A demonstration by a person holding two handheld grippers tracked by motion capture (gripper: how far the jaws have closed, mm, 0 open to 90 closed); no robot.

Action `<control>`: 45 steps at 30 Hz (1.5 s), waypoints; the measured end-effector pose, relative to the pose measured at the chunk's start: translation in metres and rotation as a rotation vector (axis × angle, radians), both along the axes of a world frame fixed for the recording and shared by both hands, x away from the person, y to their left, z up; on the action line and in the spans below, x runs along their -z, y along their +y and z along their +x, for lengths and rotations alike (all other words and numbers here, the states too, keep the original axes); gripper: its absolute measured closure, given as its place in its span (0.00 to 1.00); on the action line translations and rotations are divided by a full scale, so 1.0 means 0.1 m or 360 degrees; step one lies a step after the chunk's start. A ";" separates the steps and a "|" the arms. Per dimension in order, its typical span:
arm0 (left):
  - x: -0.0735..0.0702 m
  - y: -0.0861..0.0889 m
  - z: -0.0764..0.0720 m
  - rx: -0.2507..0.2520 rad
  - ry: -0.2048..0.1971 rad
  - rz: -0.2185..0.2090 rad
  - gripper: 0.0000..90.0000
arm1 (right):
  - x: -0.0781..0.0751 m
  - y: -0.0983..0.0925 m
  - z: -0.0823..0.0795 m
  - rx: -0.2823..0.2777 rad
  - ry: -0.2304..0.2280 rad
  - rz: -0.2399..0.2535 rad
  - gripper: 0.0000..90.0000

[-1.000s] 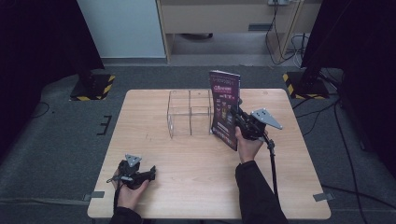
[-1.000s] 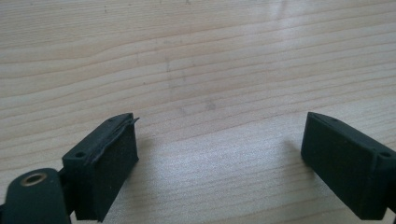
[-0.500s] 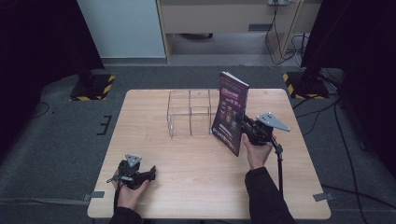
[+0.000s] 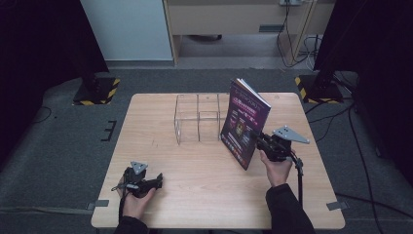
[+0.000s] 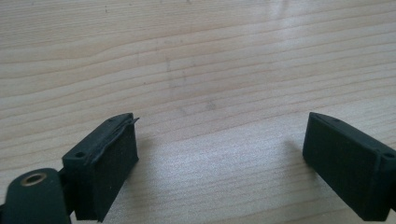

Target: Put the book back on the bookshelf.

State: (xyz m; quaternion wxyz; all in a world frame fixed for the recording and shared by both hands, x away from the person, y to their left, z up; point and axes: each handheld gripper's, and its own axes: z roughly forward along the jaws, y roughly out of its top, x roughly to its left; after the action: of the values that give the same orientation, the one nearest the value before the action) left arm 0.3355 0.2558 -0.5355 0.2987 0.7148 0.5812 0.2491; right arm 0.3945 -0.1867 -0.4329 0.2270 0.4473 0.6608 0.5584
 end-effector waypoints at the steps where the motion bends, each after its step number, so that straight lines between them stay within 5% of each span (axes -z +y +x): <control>1: 0.00 0.00 0.00 0.0000 0.0000 0.0000 0.10 | 0.01 -0.02 -0.01 -0.0007 -0.0003 -0.0015 0.87; 18: 0.00 0.00 0.00 0.0001 0.0003 0.0003 0.10 | 0.14 -0.11 -0.17 -0.0067 0.0053 -0.0048 0.88; 32: 0.00 0.00 0.00 0.0001 0.0003 0.0003 0.10 | -0.08 -0.10 -0.20 -0.0058 -0.0056 0.0043 0.83; 45: 0.00 0.00 0.00 0.0001 0.0003 0.0003 0.10 | -0.16 -0.04 -0.16 0.0010 -0.0013 0.0053 0.92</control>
State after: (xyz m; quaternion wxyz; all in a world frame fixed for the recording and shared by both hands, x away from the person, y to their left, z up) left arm 0.3356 0.2557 -0.5354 0.2976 0.7154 0.5812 0.2488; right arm 0.3784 -0.1904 -0.4174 0.2241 0.4507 0.6491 0.5704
